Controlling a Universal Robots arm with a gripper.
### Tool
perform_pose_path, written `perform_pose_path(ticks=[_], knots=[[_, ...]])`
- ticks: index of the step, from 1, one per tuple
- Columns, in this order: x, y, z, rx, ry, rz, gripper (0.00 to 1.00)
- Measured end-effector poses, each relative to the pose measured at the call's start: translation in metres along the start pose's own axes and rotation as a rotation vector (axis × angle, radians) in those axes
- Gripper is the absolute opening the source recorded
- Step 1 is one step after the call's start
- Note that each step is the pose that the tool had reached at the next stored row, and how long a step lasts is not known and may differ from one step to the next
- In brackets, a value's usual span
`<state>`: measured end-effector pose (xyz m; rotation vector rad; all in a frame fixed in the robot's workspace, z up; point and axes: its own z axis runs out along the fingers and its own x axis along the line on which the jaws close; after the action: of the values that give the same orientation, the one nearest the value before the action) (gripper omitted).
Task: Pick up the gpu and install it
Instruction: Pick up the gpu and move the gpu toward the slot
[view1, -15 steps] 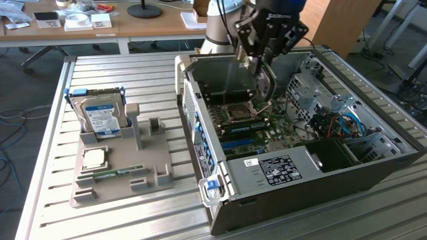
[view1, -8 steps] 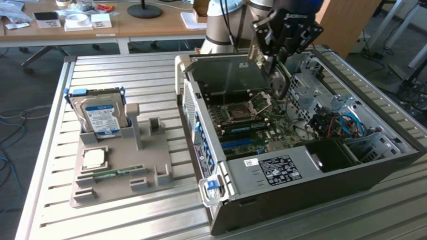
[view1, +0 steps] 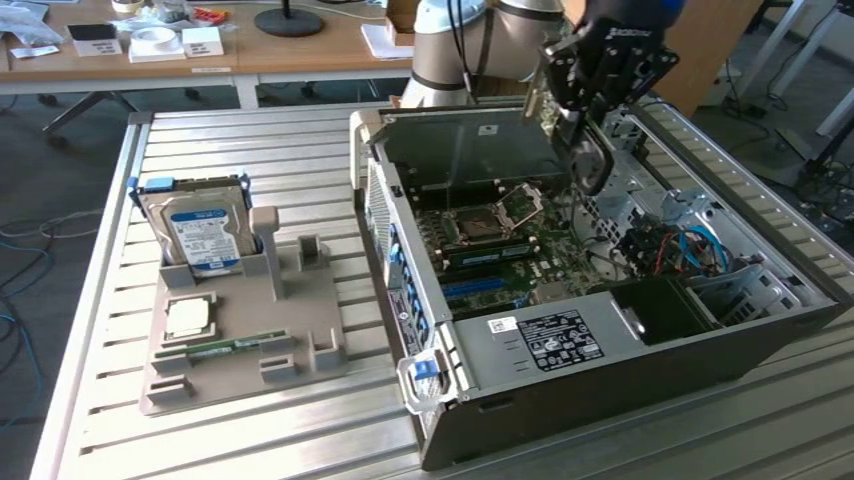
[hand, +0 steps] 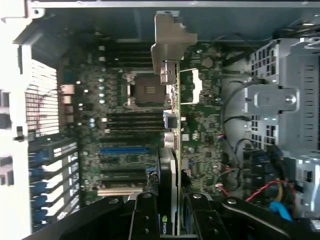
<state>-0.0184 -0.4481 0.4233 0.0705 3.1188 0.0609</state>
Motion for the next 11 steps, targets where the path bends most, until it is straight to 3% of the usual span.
perform_pose_path(ticks=[11], knots=[[-0.050, 0.0023, 0.0012, -0.0001, 0.0006, 0.000, 0.27]])
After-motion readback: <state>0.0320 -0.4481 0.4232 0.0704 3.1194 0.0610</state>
